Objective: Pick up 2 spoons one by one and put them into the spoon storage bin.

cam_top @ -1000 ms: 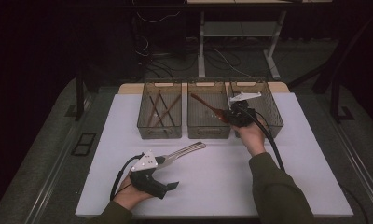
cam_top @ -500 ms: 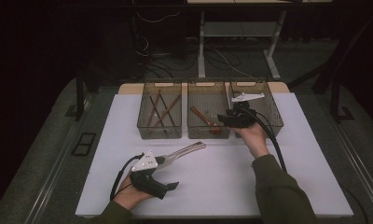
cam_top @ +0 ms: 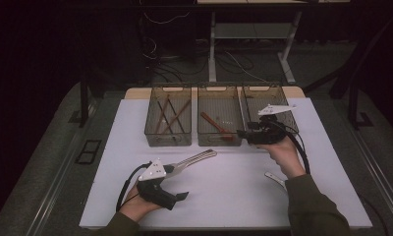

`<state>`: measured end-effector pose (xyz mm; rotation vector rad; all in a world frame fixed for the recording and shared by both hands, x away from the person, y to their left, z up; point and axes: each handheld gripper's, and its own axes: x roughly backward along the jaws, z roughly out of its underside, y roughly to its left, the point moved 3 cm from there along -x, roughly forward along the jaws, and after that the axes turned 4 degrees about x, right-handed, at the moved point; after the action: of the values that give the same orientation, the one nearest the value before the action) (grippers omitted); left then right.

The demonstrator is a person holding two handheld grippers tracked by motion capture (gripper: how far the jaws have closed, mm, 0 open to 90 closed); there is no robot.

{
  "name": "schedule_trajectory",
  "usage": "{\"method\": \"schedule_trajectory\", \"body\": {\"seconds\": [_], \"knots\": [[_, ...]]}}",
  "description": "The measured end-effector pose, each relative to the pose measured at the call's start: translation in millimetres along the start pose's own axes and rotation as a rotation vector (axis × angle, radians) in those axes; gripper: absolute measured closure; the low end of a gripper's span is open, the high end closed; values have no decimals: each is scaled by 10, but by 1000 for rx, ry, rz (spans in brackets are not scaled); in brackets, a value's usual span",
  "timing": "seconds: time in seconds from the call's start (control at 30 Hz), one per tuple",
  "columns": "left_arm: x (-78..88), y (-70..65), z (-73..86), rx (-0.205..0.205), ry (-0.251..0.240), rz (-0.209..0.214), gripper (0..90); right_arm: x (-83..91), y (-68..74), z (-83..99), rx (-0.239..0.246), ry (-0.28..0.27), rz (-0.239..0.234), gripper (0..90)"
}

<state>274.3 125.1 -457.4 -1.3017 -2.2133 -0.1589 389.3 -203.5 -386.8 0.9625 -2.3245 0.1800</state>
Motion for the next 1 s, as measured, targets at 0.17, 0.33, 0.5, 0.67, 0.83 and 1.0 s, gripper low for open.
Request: {"method": "schedule_trajectory", "body": {"seconds": [0.17, 0.33, 0.5, 0.67, 0.83, 1.0], "knots": [[8, 2, 1, 1, 2, -1, 0, 147, 10, 134, 22, 22, -24, 377], [16, 2, -2, -2, 0, -2, 0, 286, -18, 237, 30, 28, -37, 371], [20, 0, -3, -3, -1, -2, 0, 444, -53, 369, 27, 43, -44, 370], [19, -1, -3, -4, 0, -1, 0, 588, -80, 528, 28, 68, -36, 371], [20, -1, -4, -5, 0, -1, 0, 722, -100, 699, 26, 96, -25, 372], [22, 3, -2, -3, 0, 0, 0, 847, -119, 829, 27, 112, -27, 372]]}}
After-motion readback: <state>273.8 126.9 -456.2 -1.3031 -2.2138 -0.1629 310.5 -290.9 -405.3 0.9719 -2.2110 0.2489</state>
